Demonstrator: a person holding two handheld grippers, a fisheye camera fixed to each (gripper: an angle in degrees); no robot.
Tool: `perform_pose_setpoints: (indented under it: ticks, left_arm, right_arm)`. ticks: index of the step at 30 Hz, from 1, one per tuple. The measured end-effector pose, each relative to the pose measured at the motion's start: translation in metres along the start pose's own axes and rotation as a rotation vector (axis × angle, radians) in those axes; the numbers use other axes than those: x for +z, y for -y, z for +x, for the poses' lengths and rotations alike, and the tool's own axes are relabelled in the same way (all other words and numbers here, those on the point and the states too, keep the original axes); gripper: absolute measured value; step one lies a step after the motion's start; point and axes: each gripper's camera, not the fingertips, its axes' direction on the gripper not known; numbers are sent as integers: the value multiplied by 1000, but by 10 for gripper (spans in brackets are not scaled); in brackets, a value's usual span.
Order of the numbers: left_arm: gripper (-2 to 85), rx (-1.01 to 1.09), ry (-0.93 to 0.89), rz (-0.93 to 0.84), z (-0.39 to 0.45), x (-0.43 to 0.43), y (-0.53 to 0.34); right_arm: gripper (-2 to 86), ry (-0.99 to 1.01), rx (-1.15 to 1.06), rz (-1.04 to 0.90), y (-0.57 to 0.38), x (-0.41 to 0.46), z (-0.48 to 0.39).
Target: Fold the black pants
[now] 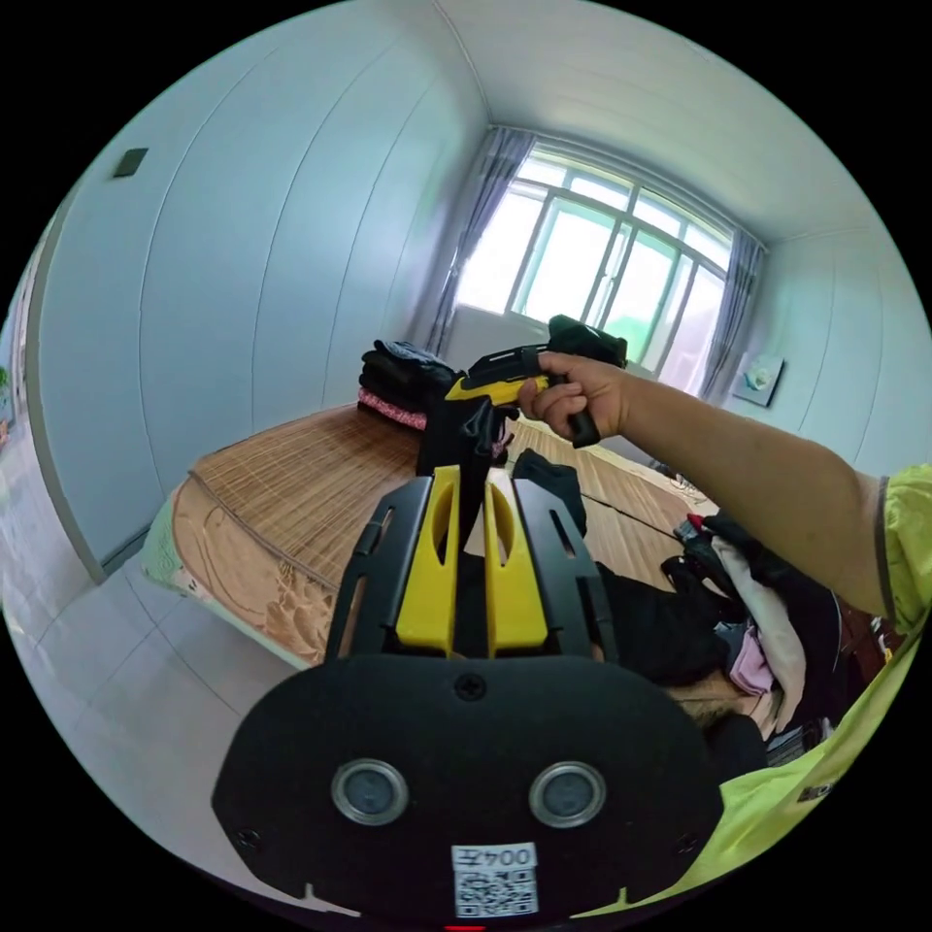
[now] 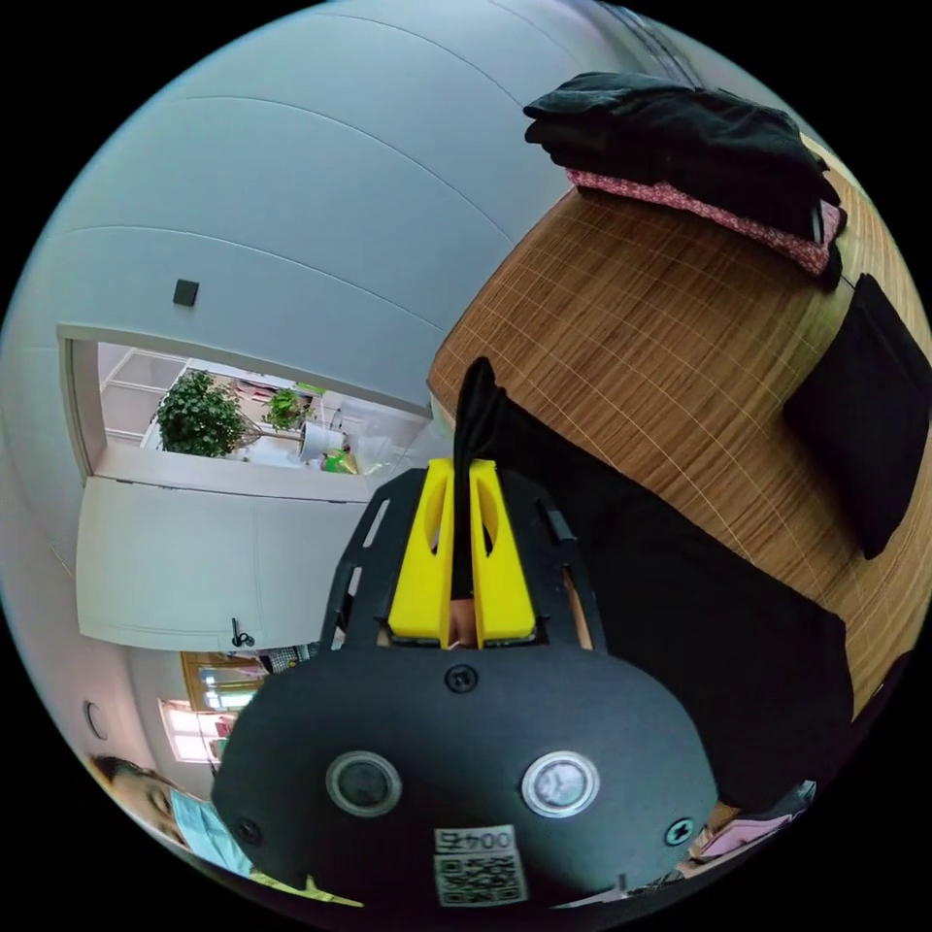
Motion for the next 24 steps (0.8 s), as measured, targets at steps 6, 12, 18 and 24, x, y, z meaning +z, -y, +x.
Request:
perform_pose_setpoints:
  ticks: [6, 12, 18, 24]
  left_arm:
    - [16, 187, 2, -21, 74, 20, 2]
    - [17, 343, -55, -95, 173, 64, -18]
    - [18, 447, -120, -185, 264, 115, -47]
    - [17, 578, -124, -277, 338, 164, -81]
  right_arm:
    - [27, -37, 27, 41, -25, -41, 46]
    - [29, -44, 92, 83, -69, -84, 114]
    - [30, -34, 191, 107, -120, -112, 198]
    - [29, -20, 263, 124, -167, -119, 273]
